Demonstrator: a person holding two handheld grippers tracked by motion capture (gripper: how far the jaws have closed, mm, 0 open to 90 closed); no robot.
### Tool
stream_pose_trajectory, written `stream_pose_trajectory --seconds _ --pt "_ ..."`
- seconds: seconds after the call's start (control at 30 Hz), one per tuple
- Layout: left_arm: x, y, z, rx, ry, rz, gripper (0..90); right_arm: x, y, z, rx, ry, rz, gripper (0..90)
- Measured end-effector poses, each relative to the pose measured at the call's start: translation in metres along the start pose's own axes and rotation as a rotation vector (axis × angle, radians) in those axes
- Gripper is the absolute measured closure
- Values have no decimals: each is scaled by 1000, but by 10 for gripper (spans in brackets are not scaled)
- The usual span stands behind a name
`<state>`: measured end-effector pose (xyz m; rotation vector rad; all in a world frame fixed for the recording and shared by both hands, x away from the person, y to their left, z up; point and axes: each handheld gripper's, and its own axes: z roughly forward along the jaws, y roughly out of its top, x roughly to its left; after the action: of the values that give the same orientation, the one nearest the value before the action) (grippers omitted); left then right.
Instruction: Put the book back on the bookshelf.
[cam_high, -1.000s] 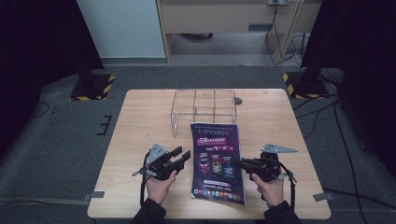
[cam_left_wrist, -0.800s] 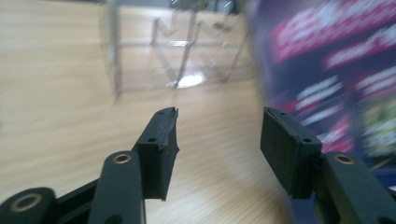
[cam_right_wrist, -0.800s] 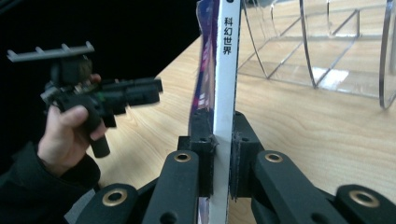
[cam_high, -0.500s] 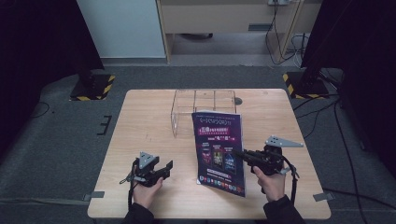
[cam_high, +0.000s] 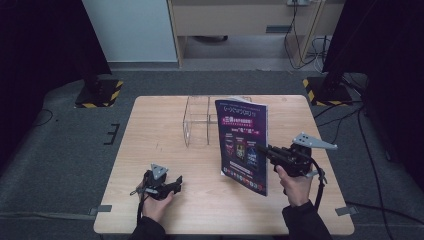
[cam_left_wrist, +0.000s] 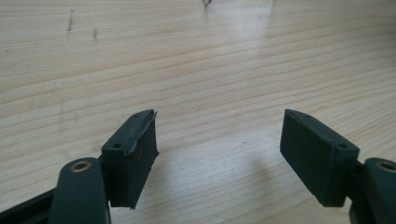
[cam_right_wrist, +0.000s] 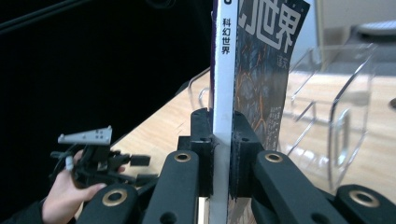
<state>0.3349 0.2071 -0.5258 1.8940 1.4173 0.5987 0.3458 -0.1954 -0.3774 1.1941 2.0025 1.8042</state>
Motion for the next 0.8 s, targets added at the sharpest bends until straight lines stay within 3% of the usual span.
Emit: stream_pose_trajectory --seconds 0.33,0.8 --pt "5 -3 7 34 44 14 232 -1 31 -17 -94 -76 -57 831" --pt "7 -4 10 37 66 3 175 -4 43 -8 -110 -119 -73 831"
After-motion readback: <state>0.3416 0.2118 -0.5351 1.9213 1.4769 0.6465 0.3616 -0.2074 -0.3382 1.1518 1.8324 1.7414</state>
